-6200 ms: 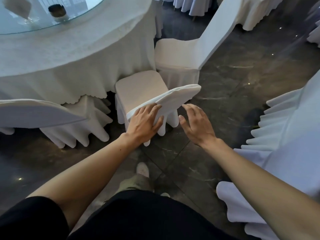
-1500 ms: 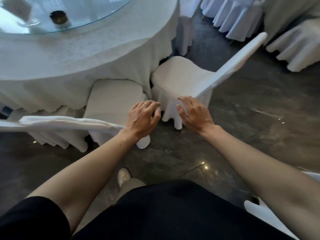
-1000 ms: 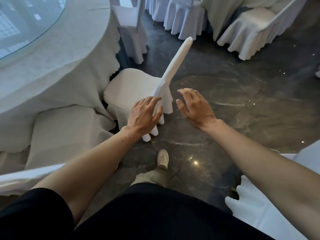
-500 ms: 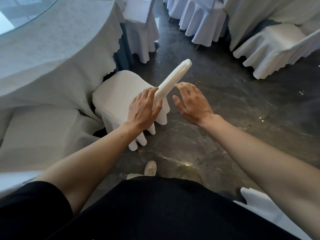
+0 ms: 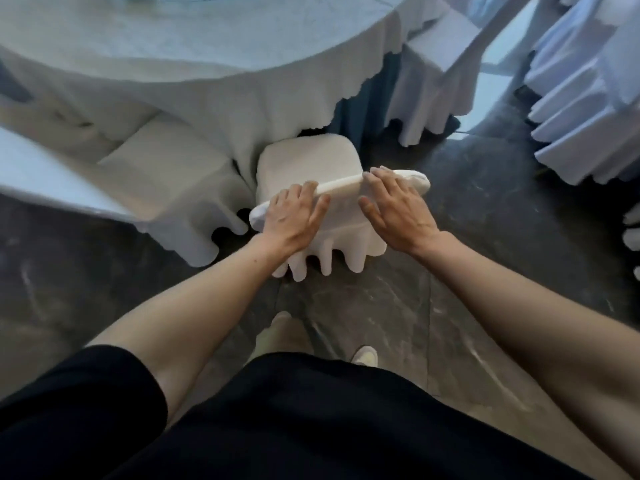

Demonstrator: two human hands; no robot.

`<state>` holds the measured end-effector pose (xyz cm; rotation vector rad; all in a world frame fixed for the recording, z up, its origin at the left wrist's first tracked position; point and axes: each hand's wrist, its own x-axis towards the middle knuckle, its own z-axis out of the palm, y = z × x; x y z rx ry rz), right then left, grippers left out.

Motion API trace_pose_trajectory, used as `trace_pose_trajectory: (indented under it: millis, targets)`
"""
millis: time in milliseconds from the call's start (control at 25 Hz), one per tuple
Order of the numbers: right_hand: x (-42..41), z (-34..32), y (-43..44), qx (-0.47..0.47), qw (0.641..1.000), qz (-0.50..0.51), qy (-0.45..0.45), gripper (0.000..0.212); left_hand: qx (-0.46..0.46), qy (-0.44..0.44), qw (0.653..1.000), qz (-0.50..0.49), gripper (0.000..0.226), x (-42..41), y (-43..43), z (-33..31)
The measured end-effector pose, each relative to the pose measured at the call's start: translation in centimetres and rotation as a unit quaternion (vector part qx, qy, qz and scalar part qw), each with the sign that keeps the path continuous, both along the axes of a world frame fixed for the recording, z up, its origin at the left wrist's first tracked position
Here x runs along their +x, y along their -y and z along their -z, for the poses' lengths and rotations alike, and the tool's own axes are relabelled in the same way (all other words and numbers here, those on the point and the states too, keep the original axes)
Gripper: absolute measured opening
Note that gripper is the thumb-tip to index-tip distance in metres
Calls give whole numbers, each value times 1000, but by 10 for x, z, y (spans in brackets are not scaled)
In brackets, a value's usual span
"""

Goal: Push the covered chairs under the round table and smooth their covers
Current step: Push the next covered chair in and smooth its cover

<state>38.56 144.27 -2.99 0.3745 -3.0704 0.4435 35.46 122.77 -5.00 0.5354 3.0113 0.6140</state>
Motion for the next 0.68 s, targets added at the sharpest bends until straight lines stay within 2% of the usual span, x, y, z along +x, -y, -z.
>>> trace_pose_trajectory:
  millis: [200,400,560,680]
  targets:
    - [-28,3,-16,4,998,-67,6,53,-24,23,998,-47,49,-2,-11,-6]
    - [-51,12,-15,-18,997,-72,-12,44,-61,-49,996,-34,54,-11,-10,7]
    - [-71,20,-17,-18,997,-69,-31,43,-21,-85,996,17,51,-38,-12,19]
    - [-89,19,-19,3,997,-74,-28,44,-21,-164,985,43,43,-56,-14,26]
